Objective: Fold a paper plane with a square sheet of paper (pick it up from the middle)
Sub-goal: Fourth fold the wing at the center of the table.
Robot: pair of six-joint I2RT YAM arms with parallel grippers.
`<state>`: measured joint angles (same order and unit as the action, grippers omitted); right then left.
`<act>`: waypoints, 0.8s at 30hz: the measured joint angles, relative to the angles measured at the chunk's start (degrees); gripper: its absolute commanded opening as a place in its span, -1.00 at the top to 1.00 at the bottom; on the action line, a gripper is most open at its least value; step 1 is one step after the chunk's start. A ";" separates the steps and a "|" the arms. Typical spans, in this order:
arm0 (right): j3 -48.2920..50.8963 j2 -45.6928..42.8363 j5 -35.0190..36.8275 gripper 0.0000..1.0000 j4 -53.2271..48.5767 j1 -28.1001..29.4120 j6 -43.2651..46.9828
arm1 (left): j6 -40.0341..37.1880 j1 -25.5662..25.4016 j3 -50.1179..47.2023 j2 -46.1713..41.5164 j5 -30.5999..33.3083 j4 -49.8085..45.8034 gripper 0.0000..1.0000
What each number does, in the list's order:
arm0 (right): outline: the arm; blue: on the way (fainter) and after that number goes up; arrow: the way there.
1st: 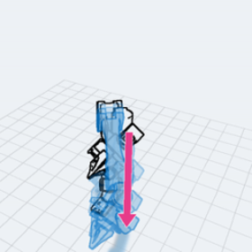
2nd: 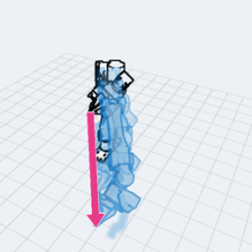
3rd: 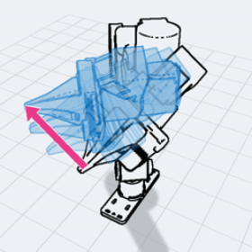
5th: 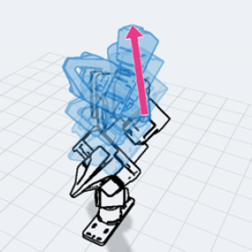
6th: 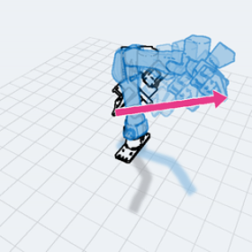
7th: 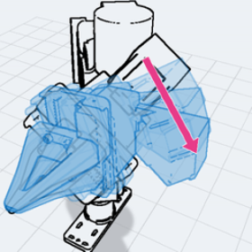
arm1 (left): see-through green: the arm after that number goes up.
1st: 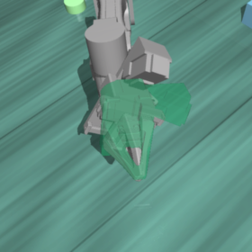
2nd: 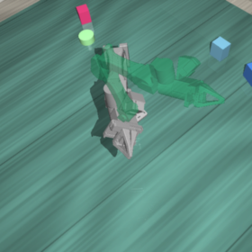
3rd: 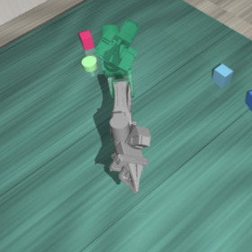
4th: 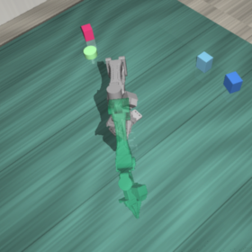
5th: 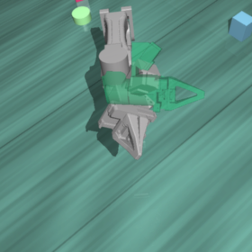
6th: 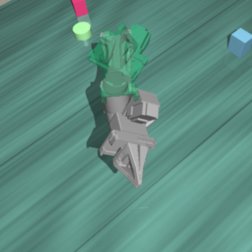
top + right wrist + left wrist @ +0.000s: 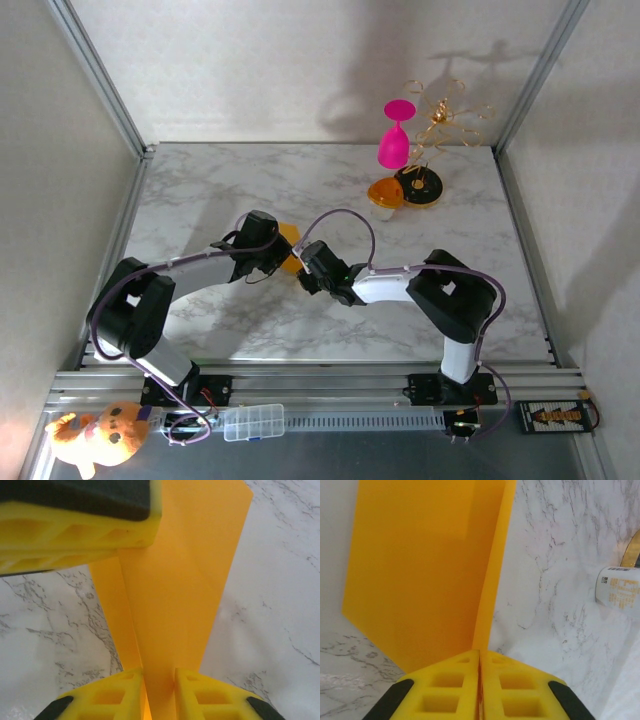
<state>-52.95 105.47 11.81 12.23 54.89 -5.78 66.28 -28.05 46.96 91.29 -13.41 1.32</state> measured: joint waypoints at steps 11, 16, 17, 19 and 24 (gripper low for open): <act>0.00 0.35 -0.02 0.73 -0.70 0.00 -0.24 | 0.00 0.20 0.00 0.00 0.02 -0.61 0.69; 0.00 0.35 -1.36 0.84 -0.94 -0.44 -0.15 | -0.35 2.51 -0.55 -1.11 0.00 -1.79 0.48; 0.02 0.35 -1.92 0.84 -0.92 -0.66 -0.17 | -0.46 3.56 -0.92 -1.86 0.02 -2.10 0.45; 0.02 0.35 -3.41 0.88 -0.94 -1.18 -0.17 | -0.79 5.64 -1.57 -3.52 0.09 -2.75 0.38; 0.02 0.35 -9.11 0.92 -0.94 -3.02 -0.44 | -2.47 9.77 -4.20 -9.33 0.46 -2.69 0.32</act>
<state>-52.93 105.82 2.70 11.29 51.88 -6.22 63.81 -18.28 42.76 81.95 -12.95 -1.37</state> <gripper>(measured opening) 0.062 0.335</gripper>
